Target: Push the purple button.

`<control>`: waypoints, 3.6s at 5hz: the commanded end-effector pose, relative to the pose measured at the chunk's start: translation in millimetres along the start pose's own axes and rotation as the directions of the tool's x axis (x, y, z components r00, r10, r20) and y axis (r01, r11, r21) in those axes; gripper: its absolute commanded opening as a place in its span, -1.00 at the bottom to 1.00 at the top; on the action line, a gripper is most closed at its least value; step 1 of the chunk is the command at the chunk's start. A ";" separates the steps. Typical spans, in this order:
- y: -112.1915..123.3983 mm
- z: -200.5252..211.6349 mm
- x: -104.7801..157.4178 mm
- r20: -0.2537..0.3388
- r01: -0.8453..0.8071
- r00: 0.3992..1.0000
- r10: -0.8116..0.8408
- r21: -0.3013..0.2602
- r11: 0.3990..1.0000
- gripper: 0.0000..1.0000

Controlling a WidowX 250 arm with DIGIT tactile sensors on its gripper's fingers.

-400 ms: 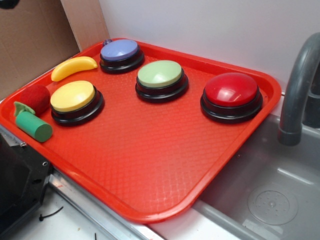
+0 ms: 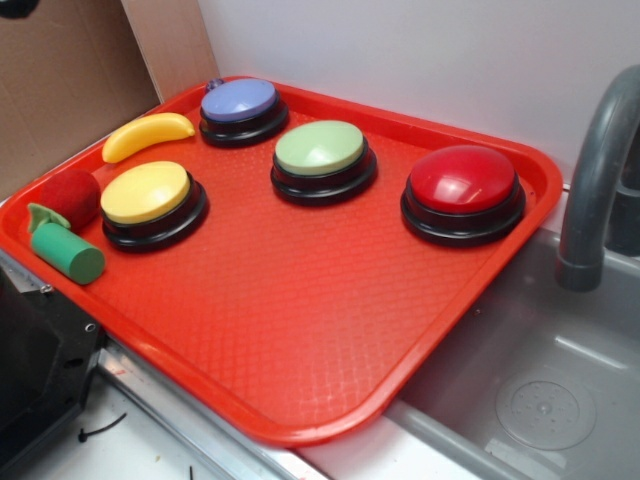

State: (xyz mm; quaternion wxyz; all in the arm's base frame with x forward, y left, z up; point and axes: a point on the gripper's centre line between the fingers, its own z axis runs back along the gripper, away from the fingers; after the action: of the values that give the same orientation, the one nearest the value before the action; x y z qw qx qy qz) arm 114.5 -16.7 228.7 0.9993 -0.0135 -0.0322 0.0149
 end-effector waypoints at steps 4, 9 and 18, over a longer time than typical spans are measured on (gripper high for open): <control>120.9 -119.3 165.0 0.194 -0.190 0.964 0.181 0.031 0.981 1.00; 123.8 -188.7 188.7 0.098 -0.094 0.991 0.090 0.038 0.995 1.00; 109.7 -105.5 174.2 0.182 -0.108 0.978 0.097 0.051 0.993 1.00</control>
State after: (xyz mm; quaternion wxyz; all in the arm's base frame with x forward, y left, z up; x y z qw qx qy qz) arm 279.6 93.2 100.8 0.9948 0.0028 -0.0717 0.0718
